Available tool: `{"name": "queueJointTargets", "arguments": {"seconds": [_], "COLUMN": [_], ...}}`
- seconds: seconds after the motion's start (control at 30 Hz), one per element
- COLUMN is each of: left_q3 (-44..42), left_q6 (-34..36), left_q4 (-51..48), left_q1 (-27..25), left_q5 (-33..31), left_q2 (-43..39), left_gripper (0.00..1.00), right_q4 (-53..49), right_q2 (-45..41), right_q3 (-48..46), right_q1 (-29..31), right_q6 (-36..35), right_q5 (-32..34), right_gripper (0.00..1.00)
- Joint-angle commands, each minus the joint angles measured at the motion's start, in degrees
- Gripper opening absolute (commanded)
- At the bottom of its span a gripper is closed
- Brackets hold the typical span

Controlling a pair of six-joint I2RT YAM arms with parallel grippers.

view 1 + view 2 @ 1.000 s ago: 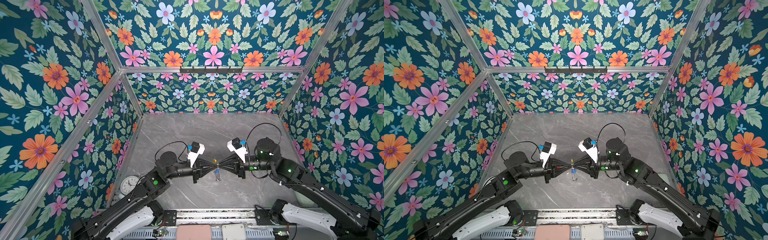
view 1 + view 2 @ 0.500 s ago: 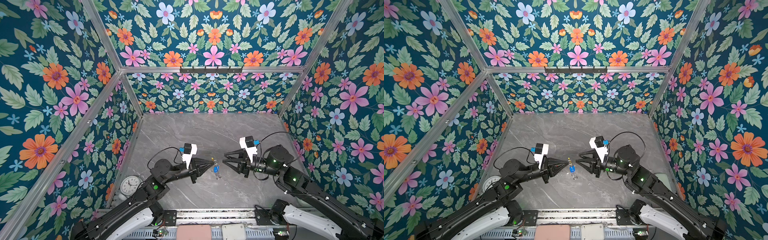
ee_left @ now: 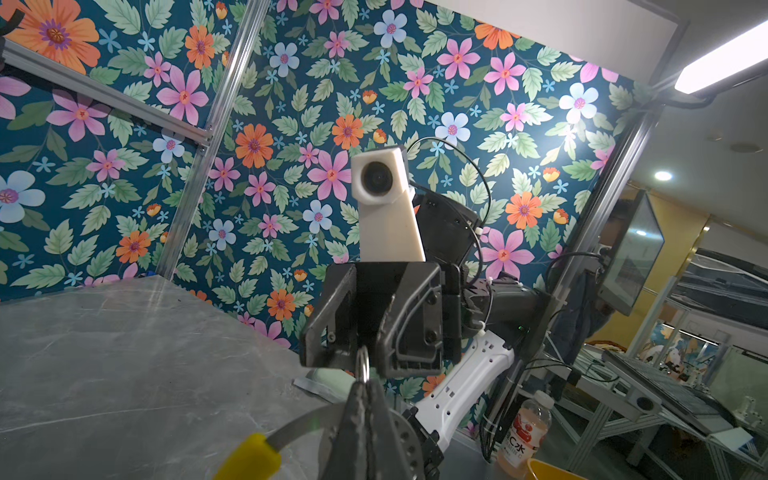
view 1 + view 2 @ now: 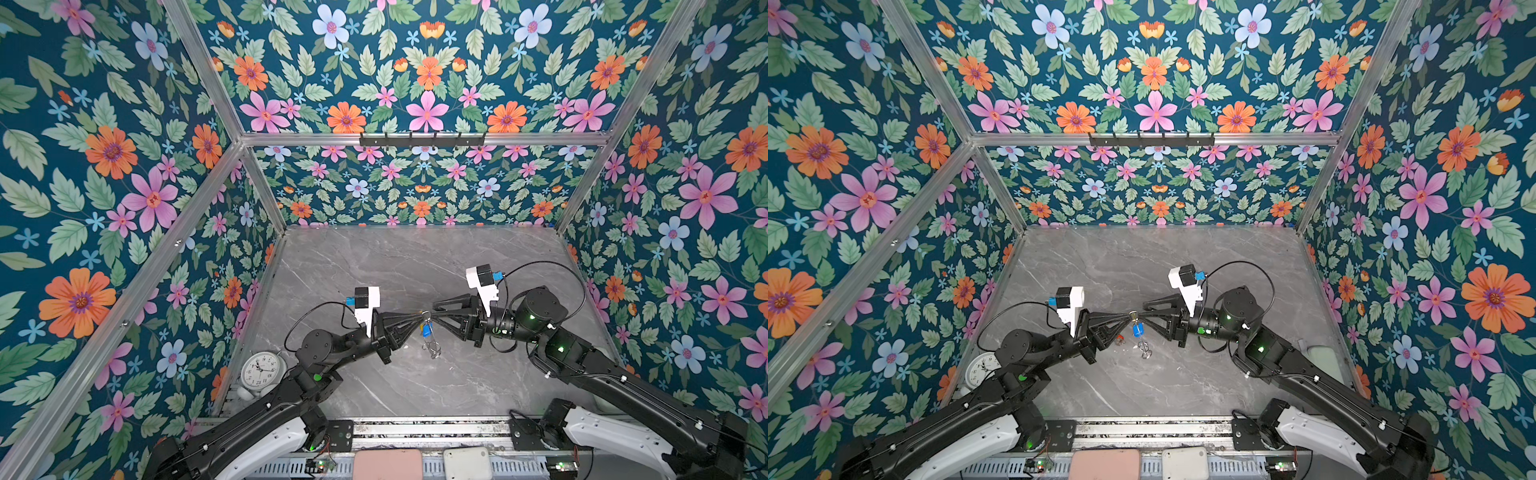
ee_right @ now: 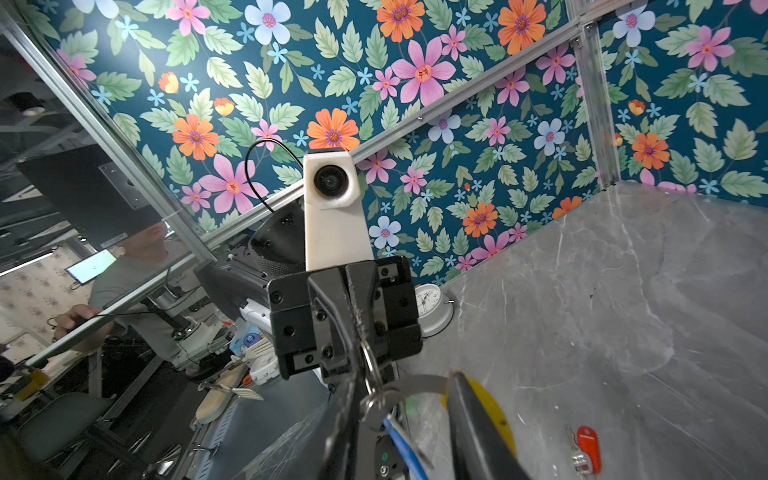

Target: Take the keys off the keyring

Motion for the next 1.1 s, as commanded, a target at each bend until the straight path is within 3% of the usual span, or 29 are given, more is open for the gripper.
{"name": "queueJointTargets", "arguments": {"seconds": [0.0,0.37,0.6,0.73,0.77,0.9,1.07], "left_q3": [-0.32,-0.72,-0.86,-0.69,-0.64,-0.36,0.77], "left_q6": [-0.81,-0.95,-1.25,-1.45,-1.45,-1.36,0.07], "left_q4": [4.75,5.24,5.37,4.61,4.1,0.76,-6.63], "left_q1": [0.01,-0.02,0.0,0.05,0.02,0.01,0.03], "left_q5": [-0.28,-0.6,-0.56,-0.54,-0.58,-0.79,-1.04], "left_q2": [0.24,0.62,0.96,0.97,0.96,-0.28,-3.14], "left_gripper": [0.0,0.0,0.0,0.0,0.02,0.28,0.38], "right_q4": [4.54,3.38,2.46,0.57,-0.07,-3.95,-9.95], "right_q2": [0.49,0.87,0.82,0.61,0.54,-0.39,-1.61], "right_q3": [-0.03,0.01,0.07,0.62,0.71,1.47,2.68], "right_q1": [0.56,0.74,0.74,0.74,0.74,0.74,0.7], "right_q6": [0.88,0.07,-0.6,-1.61,-1.89,-3.92,-6.78], "right_q5": [-1.94,-1.79,-1.66,-1.57,-1.5,-1.48,-1.51], "right_gripper": [0.35,0.19,0.0,0.0,0.0,0.0,0.0]}}
